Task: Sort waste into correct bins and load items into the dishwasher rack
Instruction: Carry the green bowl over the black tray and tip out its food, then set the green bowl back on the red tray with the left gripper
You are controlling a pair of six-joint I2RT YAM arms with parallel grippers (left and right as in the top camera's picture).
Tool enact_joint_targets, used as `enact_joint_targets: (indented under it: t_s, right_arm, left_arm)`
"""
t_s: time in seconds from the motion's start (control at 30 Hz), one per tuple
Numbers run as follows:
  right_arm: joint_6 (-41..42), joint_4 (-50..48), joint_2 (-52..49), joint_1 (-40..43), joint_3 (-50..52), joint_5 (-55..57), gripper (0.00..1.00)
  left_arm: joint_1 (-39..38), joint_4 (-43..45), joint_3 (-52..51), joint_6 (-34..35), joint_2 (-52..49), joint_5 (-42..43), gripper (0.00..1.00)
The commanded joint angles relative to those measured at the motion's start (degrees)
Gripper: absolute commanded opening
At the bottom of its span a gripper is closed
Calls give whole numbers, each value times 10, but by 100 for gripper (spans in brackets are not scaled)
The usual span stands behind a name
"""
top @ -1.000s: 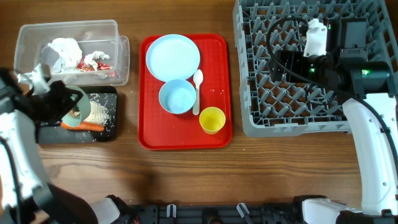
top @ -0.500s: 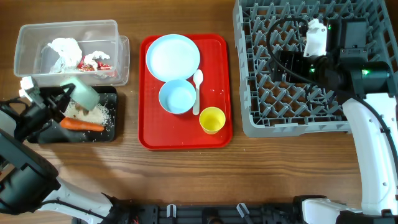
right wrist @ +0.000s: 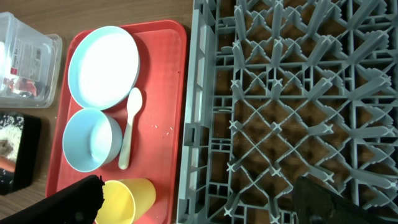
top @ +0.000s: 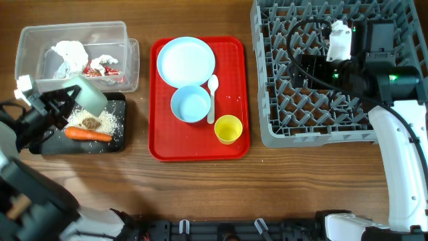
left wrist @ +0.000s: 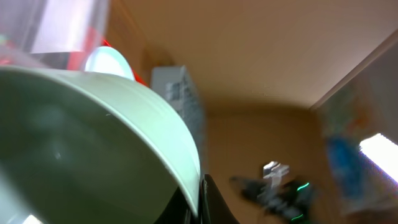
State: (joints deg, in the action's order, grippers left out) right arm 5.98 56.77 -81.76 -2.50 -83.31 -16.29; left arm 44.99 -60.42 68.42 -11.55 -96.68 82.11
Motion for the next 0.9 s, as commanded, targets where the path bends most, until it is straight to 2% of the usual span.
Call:
enact_joint_targets:
  t_s: [0.0,0.13,0.2,0.33,0.5,0.63,0.67,0.7,0.87]
  right_arm:
    - [2,1,-4,2,-8,-3,100]
    - [2,-2,-4,2,-8,-3,100]
    - [2,-3,-4,2,-8,-3,100]
    - [2,-3,-4,2,-8,-3,100]
    - [2,-4,-4,2,-8,-3,99]
    - [2,-3,-4,2,-8,-3,100]
    - [2,-2,-4,2,-8,-3,100]
    - [2,1,-4,2,-8,-3,100]
    - [2,1,-4,2,-8,-3,100]
  left_arm:
    - [-80,1,3,5,155,-174,4]
    - [-232,-12,2,83,240,-467,4]
    - [-297,-25,0,111,243,-541,4]
    - [-437,-2,-52,163,226,-581,4]
    - [-552,87,-123,238,188,-621,4]
    - [-629,158,-129,247,145,-636,4]
    - [-644,166,-129,252,134,-651,4]
    - [-686,174,-129,257,95,-705,4]
    - [-729,174,-129,258,43,-713,4]
